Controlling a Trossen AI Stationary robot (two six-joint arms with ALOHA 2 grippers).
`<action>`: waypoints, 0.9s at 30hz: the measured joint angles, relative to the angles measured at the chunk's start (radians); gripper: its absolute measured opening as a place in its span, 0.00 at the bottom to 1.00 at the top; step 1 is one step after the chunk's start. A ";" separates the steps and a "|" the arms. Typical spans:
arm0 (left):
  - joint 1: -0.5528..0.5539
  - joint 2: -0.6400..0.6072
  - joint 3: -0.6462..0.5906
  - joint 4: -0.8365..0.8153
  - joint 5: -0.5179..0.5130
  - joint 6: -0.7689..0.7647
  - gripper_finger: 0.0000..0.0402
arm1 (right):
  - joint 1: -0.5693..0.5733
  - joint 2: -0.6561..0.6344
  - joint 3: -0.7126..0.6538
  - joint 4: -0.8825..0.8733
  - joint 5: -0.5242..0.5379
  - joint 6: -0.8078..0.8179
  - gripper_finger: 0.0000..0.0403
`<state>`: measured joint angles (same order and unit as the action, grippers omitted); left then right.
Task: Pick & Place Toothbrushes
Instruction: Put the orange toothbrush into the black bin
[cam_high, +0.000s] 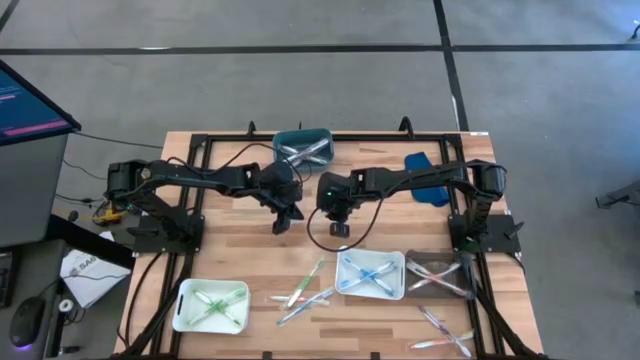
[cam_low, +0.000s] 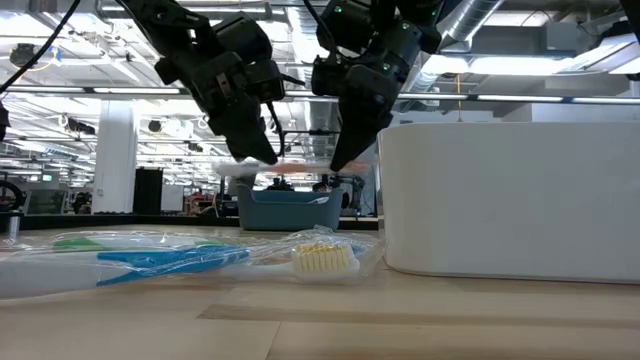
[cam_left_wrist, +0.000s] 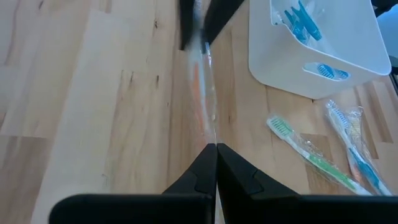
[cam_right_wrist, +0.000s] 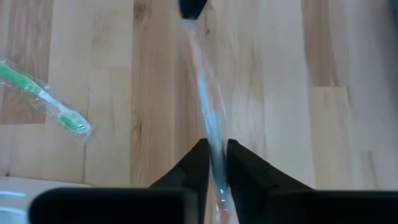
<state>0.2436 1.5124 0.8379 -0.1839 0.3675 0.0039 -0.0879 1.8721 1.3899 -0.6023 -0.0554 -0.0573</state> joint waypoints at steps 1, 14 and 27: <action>0.000 0.000 0.000 0.001 -0.001 0.000 0.00 | 0.000 0.000 0.000 -0.004 -0.001 0.002 0.08; 0.000 0.000 0.000 0.029 -0.030 0.021 0.01 | 0.002 0.000 0.000 -0.047 0.004 0.010 0.03; -0.023 -0.001 0.000 0.181 -0.183 -0.070 0.01 | -0.007 0.001 -0.001 -0.030 0.005 0.173 0.02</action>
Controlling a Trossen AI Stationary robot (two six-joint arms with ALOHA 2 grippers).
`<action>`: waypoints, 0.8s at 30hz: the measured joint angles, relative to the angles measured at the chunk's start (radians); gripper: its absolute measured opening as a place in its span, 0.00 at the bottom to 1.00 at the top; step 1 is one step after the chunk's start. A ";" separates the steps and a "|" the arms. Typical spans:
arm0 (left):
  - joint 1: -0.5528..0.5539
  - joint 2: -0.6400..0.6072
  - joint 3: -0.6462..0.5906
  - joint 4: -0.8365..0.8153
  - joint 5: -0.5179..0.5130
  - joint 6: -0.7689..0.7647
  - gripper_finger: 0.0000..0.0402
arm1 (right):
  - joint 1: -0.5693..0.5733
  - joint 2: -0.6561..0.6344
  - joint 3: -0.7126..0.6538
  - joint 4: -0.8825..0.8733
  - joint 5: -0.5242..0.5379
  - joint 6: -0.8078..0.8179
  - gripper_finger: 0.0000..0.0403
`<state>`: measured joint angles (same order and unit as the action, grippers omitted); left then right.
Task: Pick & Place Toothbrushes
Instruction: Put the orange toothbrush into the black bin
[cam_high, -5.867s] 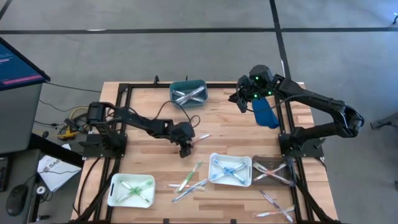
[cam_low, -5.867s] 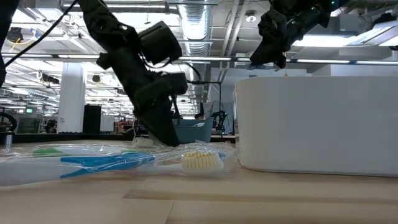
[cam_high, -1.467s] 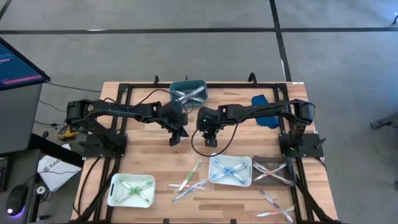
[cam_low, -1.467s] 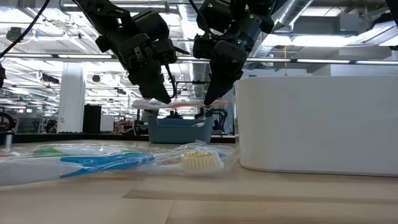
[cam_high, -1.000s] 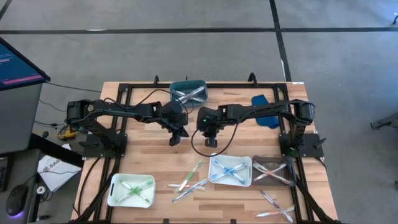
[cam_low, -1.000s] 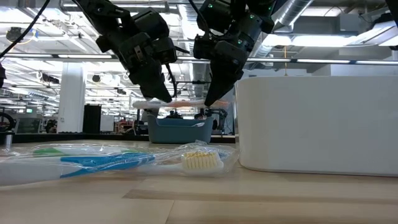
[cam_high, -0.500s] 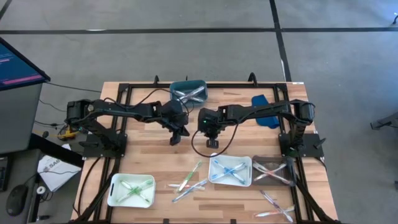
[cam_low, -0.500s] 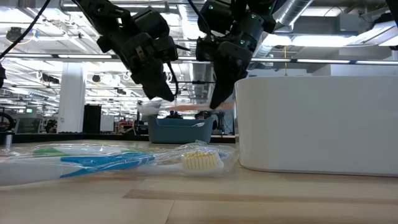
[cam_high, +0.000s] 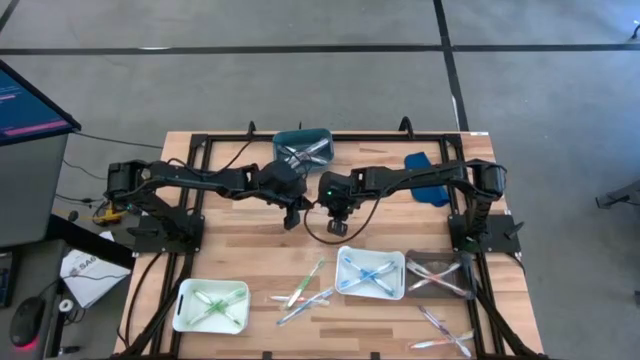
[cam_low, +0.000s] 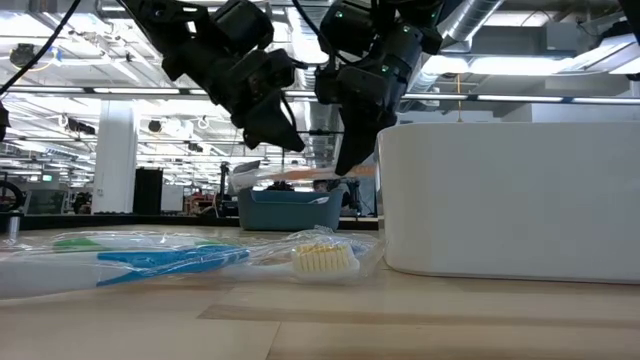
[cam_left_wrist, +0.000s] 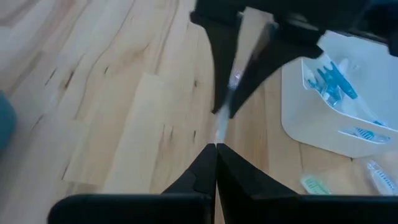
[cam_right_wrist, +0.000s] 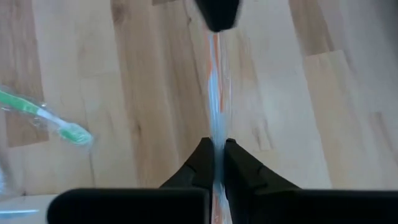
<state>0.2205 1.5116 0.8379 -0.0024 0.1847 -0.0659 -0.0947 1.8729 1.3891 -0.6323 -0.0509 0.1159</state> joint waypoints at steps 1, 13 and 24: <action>-0.001 0.000 0.000 0.003 -0.003 0.001 0.01 | 0.004 0.000 0.000 0.000 0.000 0.011 0.02; -0.003 0.000 0.000 0.017 -0.019 0.001 0.01 | 0.054 -0.016 -0.028 -0.004 0.026 0.091 0.02; -0.003 0.000 0.000 0.037 -0.032 0.001 0.01 | 0.123 -0.177 -0.215 0.073 0.148 0.247 0.02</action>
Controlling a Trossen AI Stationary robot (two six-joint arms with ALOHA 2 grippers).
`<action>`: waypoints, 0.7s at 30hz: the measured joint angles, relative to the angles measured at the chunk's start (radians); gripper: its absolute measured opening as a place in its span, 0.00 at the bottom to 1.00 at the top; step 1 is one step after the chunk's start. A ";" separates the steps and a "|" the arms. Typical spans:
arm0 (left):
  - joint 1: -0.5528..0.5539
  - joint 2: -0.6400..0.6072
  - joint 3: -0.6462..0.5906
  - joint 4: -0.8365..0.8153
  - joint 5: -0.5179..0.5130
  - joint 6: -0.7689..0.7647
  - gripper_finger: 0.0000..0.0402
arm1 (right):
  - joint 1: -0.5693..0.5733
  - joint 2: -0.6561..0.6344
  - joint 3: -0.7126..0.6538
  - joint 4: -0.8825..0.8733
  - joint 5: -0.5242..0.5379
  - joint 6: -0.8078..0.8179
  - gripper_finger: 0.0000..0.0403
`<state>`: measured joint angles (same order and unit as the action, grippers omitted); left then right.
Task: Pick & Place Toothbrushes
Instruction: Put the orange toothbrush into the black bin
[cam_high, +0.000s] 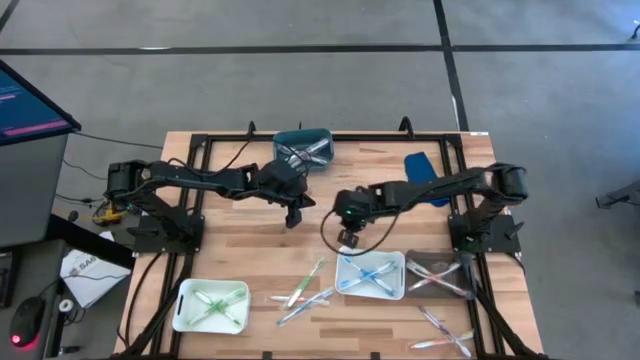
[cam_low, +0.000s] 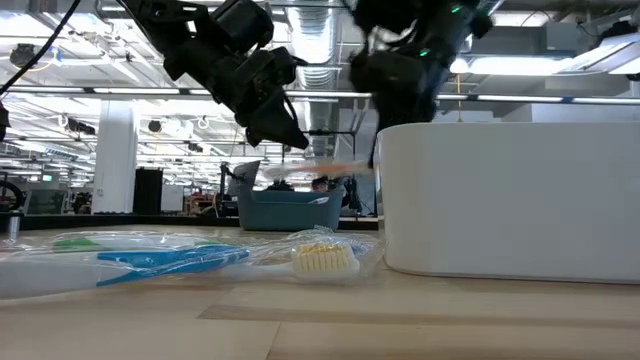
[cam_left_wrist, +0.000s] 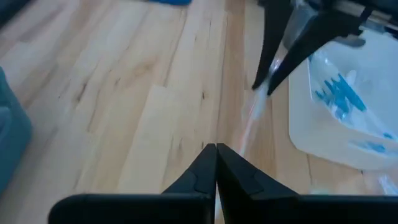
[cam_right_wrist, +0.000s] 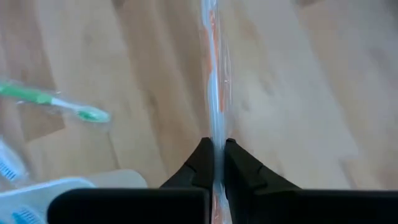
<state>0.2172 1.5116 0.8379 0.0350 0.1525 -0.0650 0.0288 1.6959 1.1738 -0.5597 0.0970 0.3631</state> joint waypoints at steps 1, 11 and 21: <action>0.000 0.000 0.000 0.010 -0.009 0.000 0.01 | 0.012 -0.028 -0.017 -0.002 0.030 0.028 0.02; 0.000 0.000 0.000 0.133 -0.103 -0.086 0.01 | 0.170 -0.308 -0.256 -0.075 0.199 0.255 0.02; -0.002 0.000 0.000 0.171 -0.162 -0.355 0.01 | 0.566 -0.712 -0.428 -0.358 0.342 0.689 0.02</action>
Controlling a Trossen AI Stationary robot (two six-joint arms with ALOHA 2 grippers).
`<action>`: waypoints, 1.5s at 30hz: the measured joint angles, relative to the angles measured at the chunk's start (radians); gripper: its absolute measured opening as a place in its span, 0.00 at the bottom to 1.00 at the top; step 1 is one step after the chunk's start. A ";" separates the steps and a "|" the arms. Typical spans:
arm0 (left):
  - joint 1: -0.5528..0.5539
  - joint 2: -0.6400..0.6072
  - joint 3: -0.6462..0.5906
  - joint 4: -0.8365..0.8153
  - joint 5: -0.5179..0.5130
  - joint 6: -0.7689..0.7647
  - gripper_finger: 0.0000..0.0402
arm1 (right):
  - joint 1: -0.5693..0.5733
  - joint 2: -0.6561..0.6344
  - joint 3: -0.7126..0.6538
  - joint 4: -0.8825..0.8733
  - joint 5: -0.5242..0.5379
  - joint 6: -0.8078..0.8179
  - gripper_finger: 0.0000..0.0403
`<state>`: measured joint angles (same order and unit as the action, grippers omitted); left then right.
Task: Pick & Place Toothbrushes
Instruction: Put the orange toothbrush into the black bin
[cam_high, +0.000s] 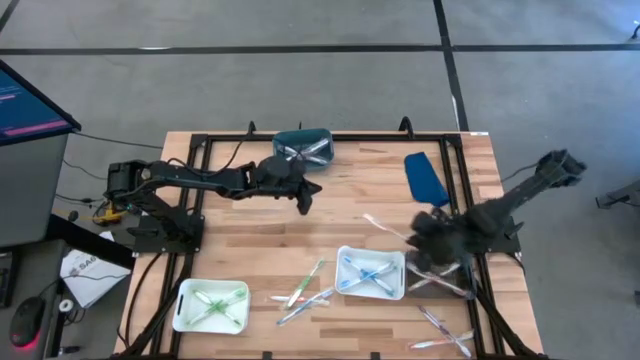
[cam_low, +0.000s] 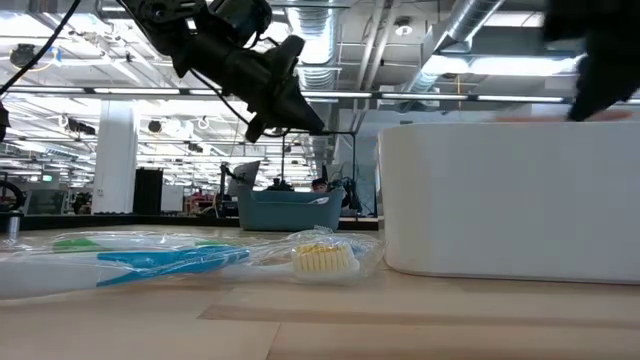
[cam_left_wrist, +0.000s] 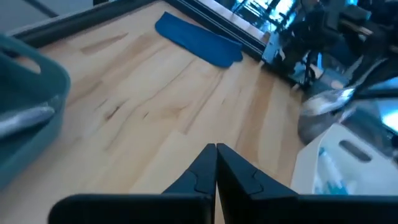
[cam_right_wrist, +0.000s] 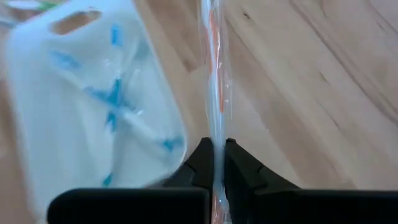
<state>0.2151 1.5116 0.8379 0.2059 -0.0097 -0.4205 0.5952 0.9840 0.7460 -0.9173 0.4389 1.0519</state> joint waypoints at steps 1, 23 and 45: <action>-0.001 0.000 0.000 0.000 0.000 -0.023 0.01 | 0.048 -0.036 0.000 -0.034 0.020 0.041 0.02; -0.175 0.000 0.000 0.022 -0.100 -0.220 0.01 | 0.850 0.075 0.000 -0.238 -0.022 0.738 0.02; -0.177 0.000 0.000 0.044 -0.103 -0.251 0.01 | 0.945 0.205 0.000 -0.219 -0.102 0.903 0.05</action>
<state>0.0380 1.5116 0.8379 0.2497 -0.1131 -0.6712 1.5398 1.1892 0.7464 -1.1366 0.3367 1.9545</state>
